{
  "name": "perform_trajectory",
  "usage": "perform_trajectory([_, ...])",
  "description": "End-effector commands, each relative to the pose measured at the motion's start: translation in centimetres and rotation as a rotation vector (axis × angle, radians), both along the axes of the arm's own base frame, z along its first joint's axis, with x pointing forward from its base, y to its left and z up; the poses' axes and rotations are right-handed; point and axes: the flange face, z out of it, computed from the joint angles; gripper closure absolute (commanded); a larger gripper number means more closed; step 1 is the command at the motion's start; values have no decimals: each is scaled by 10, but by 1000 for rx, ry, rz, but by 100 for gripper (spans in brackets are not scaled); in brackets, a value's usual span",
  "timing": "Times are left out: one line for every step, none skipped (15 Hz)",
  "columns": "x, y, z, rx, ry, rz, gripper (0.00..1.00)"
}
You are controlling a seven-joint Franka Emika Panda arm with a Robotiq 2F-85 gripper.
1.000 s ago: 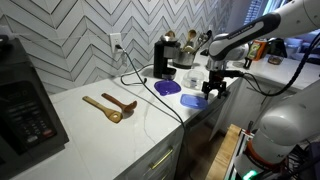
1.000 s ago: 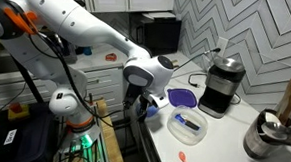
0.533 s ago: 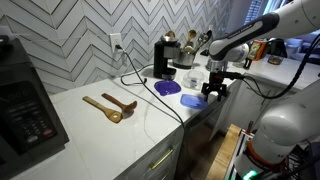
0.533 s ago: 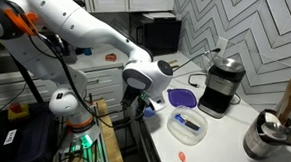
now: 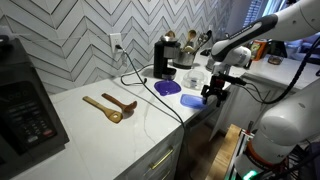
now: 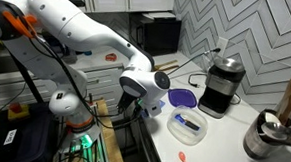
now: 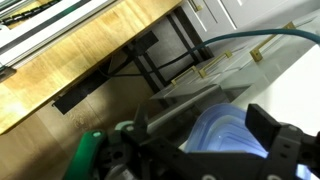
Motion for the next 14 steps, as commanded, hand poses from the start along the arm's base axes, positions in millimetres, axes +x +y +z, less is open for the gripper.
perform_trajectory([-6,1,-20,64,-14,-50,0])
perform_trajectory([-8,0,-23,75,-16,-66,0])
perform_trajectory([-10,0,-27,85,-15,-83,0])
perform_trajectory([-11,-1,-31,94,-21,-102,0])
perform_trajectory([-12,-2,-34,102,-31,-121,0])
perform_trajectory([-5,-10,-32,108,-51,-142,0])
perform_trajectory([-5,-12,-33,116,-71,-160,0])
perform_trajectory([-4,-15,-33,121,-95,-175,0])
perform_trajectory([-4,-17,-33,130,-113,-192,0])
perform_trajectory([-3,-19,-34,140,-128,-207,0])
perform_trajectory([-6,-17,-37,156,-140,-218,0])
perform_trajectory([-5,-18,-37,170,-151,-228,0])
perform_trajectory([-4,-18,-39,187,-160,-235,7])
perform_trajectory([-3,-18,-39,208,-179,-242,26])
